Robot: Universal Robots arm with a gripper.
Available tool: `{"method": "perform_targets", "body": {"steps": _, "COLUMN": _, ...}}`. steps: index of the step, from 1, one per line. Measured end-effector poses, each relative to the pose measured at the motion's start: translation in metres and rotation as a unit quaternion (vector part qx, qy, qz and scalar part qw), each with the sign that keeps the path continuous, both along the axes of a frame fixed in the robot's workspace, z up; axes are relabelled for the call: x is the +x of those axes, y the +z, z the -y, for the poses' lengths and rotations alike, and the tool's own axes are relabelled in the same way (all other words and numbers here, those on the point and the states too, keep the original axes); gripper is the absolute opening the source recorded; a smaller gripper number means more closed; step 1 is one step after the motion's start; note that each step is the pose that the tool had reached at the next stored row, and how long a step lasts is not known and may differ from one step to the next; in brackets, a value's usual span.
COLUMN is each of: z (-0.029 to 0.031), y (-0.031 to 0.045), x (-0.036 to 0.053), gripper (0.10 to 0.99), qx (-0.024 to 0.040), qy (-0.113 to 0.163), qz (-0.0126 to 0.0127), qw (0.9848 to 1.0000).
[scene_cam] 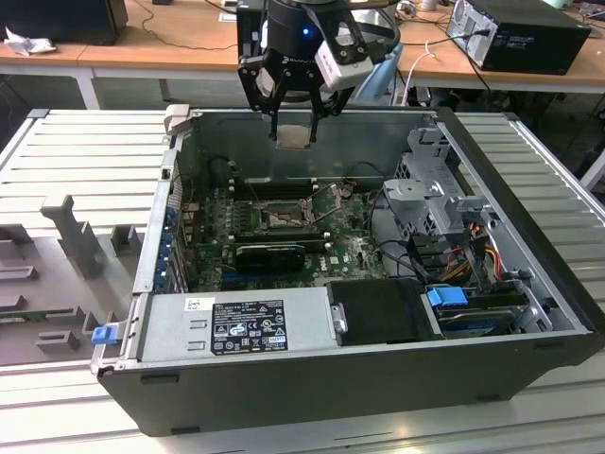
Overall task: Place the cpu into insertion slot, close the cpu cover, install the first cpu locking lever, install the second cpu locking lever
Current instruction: 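Place the cpu into insertion slot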
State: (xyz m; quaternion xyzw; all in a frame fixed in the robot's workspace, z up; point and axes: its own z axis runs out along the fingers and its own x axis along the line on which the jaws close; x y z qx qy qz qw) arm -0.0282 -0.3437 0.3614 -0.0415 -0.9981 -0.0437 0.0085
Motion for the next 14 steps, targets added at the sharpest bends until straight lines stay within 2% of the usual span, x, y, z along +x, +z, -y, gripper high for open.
{"method": "perform_targets", "body": {"steps": 14, "z": 0.0, "y": 0.0, "x": 0.0, "gripper": 0.533, "qx": 0.0, "qy": -0.019, "qz": 0.0, "qw": 0.9998}}
